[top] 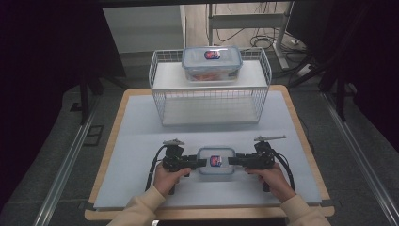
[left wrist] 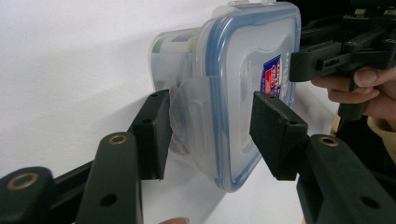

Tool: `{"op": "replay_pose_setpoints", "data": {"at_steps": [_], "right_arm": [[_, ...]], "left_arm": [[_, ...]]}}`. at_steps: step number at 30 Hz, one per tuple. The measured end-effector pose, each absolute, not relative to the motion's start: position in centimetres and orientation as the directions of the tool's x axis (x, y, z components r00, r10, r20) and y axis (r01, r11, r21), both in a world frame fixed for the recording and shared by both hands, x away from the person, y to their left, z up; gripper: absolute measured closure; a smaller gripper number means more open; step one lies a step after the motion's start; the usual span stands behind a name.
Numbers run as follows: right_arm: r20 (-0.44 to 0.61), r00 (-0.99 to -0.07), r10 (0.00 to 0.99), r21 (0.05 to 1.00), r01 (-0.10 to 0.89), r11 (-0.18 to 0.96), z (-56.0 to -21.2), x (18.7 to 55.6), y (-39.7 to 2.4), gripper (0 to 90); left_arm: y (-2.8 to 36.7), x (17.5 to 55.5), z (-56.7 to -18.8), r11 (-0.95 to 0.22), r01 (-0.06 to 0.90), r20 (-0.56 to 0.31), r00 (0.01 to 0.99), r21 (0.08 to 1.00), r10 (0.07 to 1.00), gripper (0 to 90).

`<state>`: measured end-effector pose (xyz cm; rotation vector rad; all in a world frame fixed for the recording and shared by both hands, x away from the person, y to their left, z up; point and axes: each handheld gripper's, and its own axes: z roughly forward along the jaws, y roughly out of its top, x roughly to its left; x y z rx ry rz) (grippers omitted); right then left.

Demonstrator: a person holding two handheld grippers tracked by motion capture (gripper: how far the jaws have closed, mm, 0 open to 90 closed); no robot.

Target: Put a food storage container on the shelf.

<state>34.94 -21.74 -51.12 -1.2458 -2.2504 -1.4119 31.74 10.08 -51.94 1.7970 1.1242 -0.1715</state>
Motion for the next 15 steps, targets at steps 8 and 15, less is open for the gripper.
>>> {"op": "replay_pose_setpoints", "data": {"at_steps": [8,15], "right_arm": [[0.541,-0.632,0.555,0.66,0.728,0.186,-50.98,34.64,-21.62,52.6],[0.518,-0.647,0.56,0.68,0.708,0.19,-50.85,34.55,-21.61,52.5]], "left_arm": [[9.98,31.42,-51.89,-0.096,0.734,-0.536,0.571,0.672,0.621,49.5],[9.87,31.39,-51.72,-0.104,0.72,-0.518,0.583,0.686,0.626,49.4]]}}
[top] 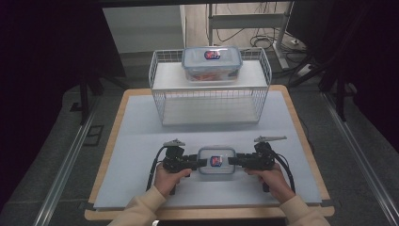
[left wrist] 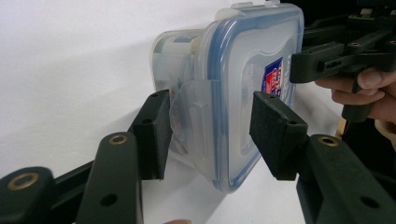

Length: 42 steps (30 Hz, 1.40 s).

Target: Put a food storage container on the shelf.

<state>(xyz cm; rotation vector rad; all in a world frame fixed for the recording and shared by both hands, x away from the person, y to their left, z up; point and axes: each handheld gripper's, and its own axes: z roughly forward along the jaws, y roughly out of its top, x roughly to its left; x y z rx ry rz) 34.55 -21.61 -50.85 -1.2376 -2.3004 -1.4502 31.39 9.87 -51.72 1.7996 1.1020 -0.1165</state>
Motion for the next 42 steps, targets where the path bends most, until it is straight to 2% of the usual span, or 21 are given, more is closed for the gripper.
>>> {"op": "replay_pose_setpoints", "data": {"at_steps": [15,42], "right_arm": [[0.475,-0.682,0.556,0.725,0.661,0.191,-49.6,34.1,-21.5,52.5],[0.459,-0.7,0.547,0.753,0.633,0.178,-47.6,34.4,-21.4,52.4]], "left_arm": [[10.1,31.0,-50.6,-0.091,0.685,-0.497,0.607,0.722,0.62,49.9],[10.3,31.1,-48.6,-0.067,0.652,-0.478,0.618,0.755,0.624,50.3]]}}
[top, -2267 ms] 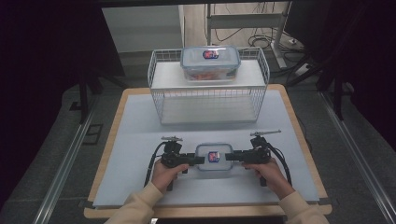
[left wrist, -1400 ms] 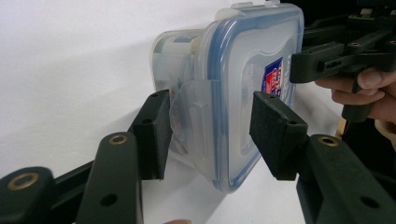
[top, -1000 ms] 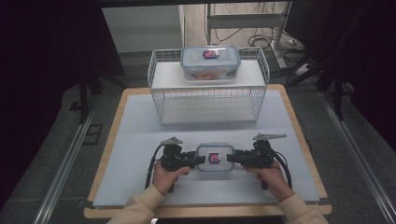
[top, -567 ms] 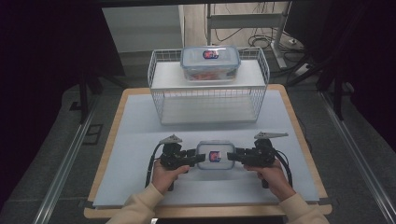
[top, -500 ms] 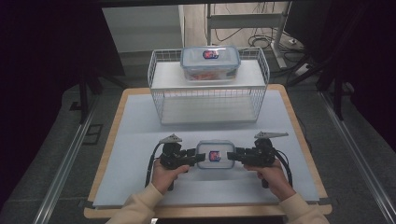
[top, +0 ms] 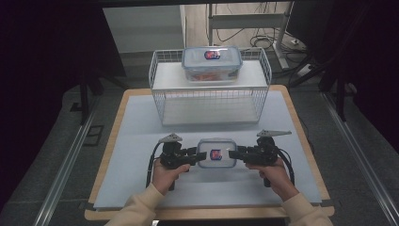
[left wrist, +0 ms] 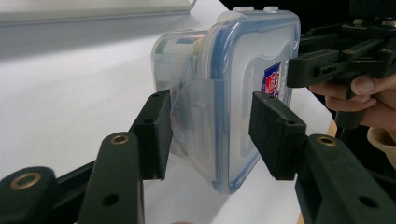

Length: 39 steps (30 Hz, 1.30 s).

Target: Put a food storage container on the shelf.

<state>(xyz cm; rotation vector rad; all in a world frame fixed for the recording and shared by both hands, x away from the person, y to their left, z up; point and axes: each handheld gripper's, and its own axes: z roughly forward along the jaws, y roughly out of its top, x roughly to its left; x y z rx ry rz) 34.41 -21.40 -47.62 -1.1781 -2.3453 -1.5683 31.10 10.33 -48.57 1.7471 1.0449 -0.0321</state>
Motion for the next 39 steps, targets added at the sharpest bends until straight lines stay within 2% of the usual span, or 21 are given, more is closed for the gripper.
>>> {"op": "replay_pose_setpoints", "data": {"at_steps": [39], "right_arm": [[0.349,-0.764,0.542,0.837,0.514,0.186,-37.2,38.4,-20.0,52.5]], "left_arm": [[11.8,35.0,-38.7,-0.019,0.536,-0.406,0.661,0.844,0.631,50.5]]}}
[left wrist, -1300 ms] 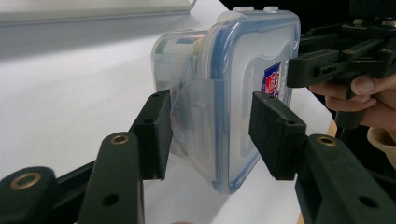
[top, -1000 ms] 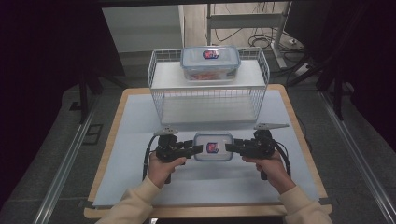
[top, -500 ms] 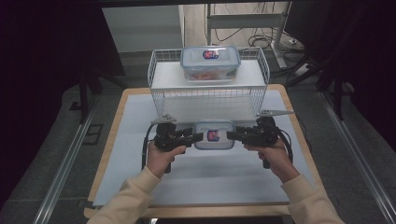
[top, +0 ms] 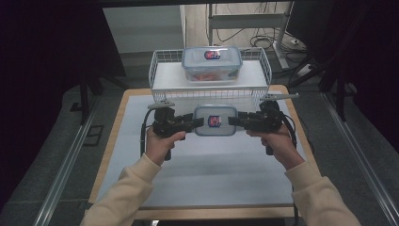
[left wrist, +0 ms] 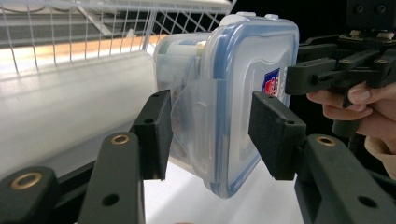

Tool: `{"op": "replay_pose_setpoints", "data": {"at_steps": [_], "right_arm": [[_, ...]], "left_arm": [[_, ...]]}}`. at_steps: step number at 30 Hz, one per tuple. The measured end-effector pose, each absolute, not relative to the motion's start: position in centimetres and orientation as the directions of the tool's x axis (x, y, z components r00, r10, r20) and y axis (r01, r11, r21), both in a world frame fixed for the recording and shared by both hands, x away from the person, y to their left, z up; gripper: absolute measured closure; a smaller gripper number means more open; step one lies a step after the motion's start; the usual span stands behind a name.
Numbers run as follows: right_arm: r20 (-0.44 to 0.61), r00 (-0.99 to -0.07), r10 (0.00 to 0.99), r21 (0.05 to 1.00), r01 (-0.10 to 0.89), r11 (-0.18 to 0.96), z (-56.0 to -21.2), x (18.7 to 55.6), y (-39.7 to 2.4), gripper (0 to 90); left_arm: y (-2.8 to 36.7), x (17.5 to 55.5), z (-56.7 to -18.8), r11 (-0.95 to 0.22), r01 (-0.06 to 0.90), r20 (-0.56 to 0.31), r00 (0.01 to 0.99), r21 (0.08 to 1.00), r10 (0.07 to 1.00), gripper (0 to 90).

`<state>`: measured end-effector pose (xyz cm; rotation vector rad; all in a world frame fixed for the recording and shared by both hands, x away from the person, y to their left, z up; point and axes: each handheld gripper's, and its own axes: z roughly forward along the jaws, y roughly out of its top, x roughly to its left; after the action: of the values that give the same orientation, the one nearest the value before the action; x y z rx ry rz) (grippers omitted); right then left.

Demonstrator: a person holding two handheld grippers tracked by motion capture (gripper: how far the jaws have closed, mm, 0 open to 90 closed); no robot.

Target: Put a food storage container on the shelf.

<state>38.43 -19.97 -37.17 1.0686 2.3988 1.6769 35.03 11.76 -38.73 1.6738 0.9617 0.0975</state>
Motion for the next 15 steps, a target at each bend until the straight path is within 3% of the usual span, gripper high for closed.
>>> {"op": "replay_pose_setpoints", "data": {"at_steps": [15], "right_arm": [[0.323,-0.778,0.539,0.856,0.484,0.185,-33.6,40.4,-19.6,52.4]], "left_arm": [[12.1,36.8,-35.4,0.003,0.508,-0.393,0.662,0.861,0.638,50.6]]}}
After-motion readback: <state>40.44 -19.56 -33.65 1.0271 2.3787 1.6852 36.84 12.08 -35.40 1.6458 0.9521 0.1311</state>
